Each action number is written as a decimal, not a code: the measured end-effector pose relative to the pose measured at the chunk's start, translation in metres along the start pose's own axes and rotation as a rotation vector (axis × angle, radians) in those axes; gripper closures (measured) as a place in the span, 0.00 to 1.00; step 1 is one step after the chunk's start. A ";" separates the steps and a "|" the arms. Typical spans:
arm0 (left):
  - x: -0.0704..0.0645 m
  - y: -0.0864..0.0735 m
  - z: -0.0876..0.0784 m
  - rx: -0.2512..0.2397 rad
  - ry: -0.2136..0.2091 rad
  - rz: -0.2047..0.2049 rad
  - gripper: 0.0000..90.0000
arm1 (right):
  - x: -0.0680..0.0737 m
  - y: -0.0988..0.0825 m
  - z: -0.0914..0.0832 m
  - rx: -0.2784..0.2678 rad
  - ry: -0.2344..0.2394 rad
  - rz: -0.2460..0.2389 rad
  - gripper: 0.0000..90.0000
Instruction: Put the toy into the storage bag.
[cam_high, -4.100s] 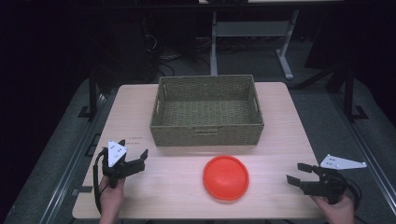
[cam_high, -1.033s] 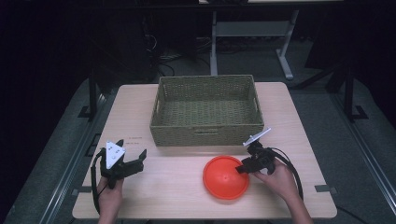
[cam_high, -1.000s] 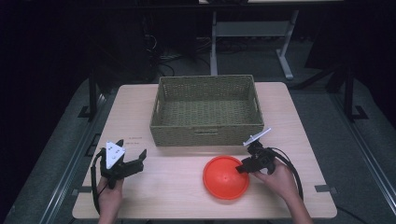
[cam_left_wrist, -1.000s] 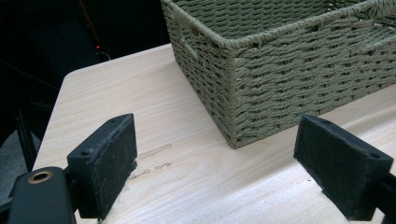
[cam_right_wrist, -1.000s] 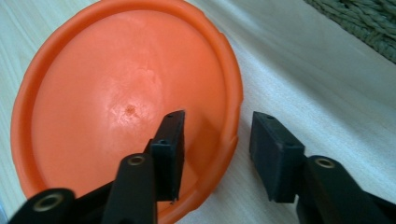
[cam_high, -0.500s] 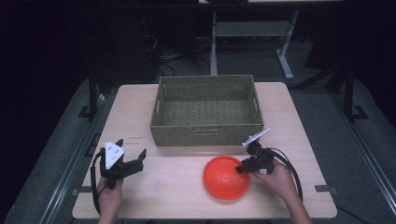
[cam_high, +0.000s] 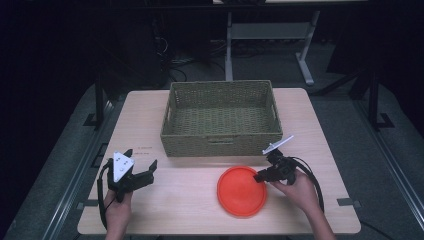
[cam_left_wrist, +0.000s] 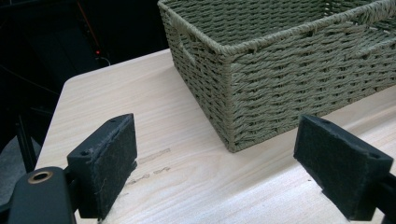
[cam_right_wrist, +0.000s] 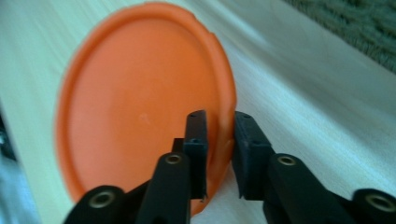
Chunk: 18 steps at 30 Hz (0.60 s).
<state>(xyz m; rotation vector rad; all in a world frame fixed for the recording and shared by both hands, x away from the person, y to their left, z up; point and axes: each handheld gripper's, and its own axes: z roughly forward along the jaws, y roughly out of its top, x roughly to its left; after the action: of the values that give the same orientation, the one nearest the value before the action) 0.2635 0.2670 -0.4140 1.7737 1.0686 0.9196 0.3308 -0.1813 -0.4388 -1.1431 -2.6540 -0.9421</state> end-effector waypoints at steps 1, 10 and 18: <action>0.000 0.000 0.000 0.003 0.000 0.001 0.14 | 0.000 0.000 -0.003 -0.006 0.010 0.004 0.88; 0.001 0.000 0.000 0.008 0.005 -0.005 0.14 | 0.011 0.000 -0.016 -0.060 0.003 -0.002 0.91; 0.001 0.000 0.000 0.006 0.005 -0.007 0.14 | 0.020 0.002 -0.029 -0.070 0.002 -0.025 0.91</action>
<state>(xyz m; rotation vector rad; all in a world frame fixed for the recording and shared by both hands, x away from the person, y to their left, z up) 0.2640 0.2680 -0.4144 1.7726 1.0811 0.9179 0.3139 -0.1841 -0.4082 -1.1253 -2.6593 -1.0475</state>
